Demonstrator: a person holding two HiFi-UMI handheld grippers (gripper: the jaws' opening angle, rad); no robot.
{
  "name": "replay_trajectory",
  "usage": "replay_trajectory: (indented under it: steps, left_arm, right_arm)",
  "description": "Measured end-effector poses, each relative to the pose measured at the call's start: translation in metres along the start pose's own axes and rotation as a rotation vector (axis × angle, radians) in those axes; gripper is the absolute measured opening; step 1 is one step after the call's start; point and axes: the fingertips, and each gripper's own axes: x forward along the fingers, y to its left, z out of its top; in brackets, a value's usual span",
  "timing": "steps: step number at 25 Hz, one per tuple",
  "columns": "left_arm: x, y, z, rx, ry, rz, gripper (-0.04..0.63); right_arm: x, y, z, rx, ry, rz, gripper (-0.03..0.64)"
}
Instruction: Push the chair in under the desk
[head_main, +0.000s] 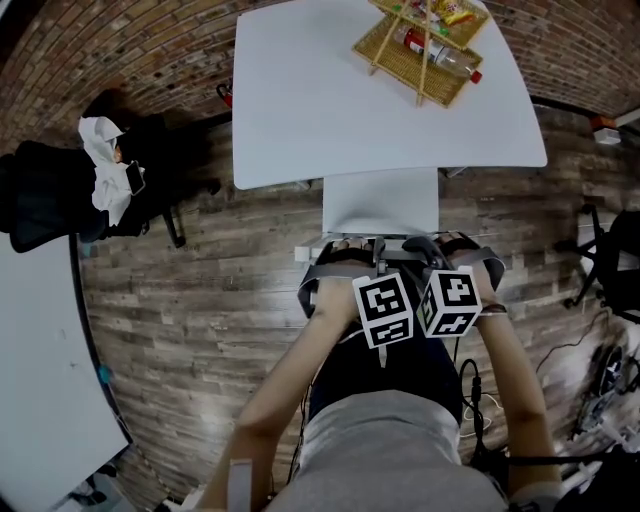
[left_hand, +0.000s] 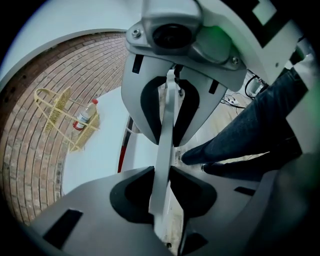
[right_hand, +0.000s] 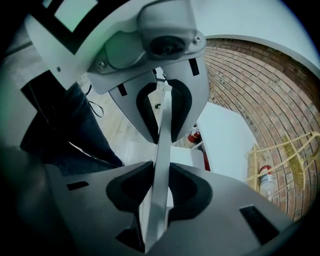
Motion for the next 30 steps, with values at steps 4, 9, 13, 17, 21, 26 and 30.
replay_trajectory:
  steps: [4,9,13,17,21,26,30]
  left_arm:
    - [0.009,0.020,0.003,-0.015,0.013,0.001,0.109]
    - [0.020,0.053,0.010,-0.041,0.032,-0.005,0.109]
    - [0.029,0.078,0.019,-0.070,0.044,0.003,0.109]
    - [0.037,0.102,0.027,-0.093,0.050,0.005,0.110]
    - [0.045,0.123,0.036,-0.108,0.057,0.002,0.109]
    - [0.054,0.143,0.048,-0.117,0.052,-0.007,0.109]
    - [0.058,0.147,0.052,-0.106,0.065,-0.034,0.110]
  right_arm:
    - [0.005,-0.020,-0.006,-0.010,-0.013,0.013,0.101]
    - [0.008,-0.054,-0.017,-0.028,-0.032,0.036,0.101]
    - [0.009,-0.080,-0.027,-0.046,-0.046,0.050,0.101]
    - [0.011,-0.105,-0.038,-0.059,-0.052,0.058,0.100]
    - [0.012,-0.128,-0.049,-0.073,-0.057,0.062,0.098]
    - [0.013,-0.150,-0.062,-0.081,-0.064,0.071,0.097]
    - [0.013,-0.155,-0.066,-0.091,-0.073,0.094,0.097]
